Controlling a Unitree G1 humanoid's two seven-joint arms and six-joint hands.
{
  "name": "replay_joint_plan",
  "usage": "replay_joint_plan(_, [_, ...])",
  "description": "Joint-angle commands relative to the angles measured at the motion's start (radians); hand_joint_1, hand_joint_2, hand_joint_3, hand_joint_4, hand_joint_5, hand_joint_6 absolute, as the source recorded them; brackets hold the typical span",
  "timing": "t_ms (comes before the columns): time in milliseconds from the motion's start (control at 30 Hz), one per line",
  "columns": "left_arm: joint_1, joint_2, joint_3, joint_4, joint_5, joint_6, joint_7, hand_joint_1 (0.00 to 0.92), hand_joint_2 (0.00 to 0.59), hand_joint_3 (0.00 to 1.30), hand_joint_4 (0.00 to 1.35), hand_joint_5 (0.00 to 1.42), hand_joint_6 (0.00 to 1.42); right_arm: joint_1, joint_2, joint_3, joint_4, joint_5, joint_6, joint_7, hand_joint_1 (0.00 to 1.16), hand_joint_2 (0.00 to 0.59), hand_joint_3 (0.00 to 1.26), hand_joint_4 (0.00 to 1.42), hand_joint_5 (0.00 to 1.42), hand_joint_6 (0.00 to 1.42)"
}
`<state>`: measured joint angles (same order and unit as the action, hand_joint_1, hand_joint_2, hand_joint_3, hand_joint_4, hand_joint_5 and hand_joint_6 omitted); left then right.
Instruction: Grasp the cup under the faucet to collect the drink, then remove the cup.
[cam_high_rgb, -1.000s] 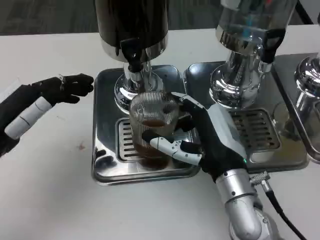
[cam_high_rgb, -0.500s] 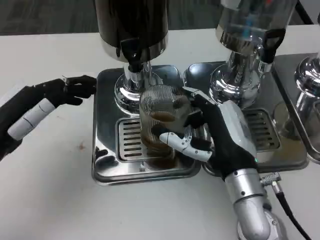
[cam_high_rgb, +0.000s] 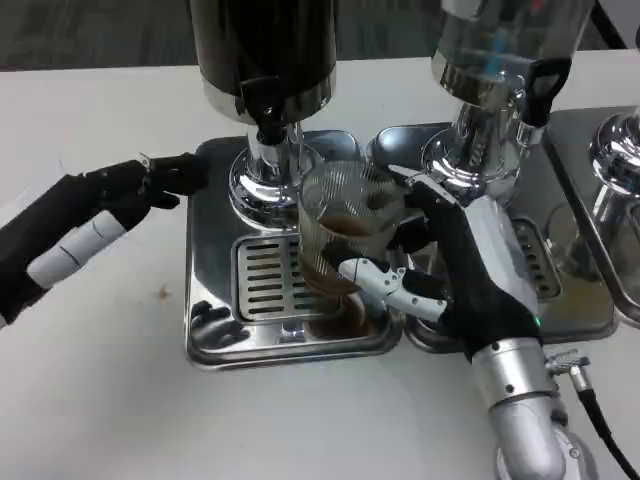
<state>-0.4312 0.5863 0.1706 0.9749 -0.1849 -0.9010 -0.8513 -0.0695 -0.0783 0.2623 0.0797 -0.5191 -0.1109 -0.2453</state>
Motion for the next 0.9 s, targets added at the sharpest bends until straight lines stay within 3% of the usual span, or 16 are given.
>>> replay_joint_plan(33, [0.025, 0.001, -0.011, -0.026, 0.002, -0.026, -0.018, 0.000, 0.110, 0.27, 0.22, 0.21, 0.25, 0.023, -0.001, -0.013, -0.072, 0.011, -0.003, 0.007, 0.63, 0.281, 0.46, 0.60, 0.63, 0.59])
replay_joint_plan(233, [0.057, 0.014, -0.009, -0.063, -0.012, -0.055, -0.041, 0.000, 0.079, 0.24, 0.17, 0.19, 0.25, 0.080, -0.017, -0.031, -0.145, 0.018, 0.004, 0.030, 0.64, 0.280, 0.47, 0.60, 0.63, 0.59])
replay_joint_plan(900, [0.229, 0.075, 0.001, -0.239, -0.070, -0.136, -0.080, 0.000, 0.057, 0.15, 0.07, 0.11, 0.22, 0.209, -0.045, -0.044, -0.310, 0.023, 0.011, 0.102, 0.65, 0.276, 0.49, 0.61, 0.66, 0.61])
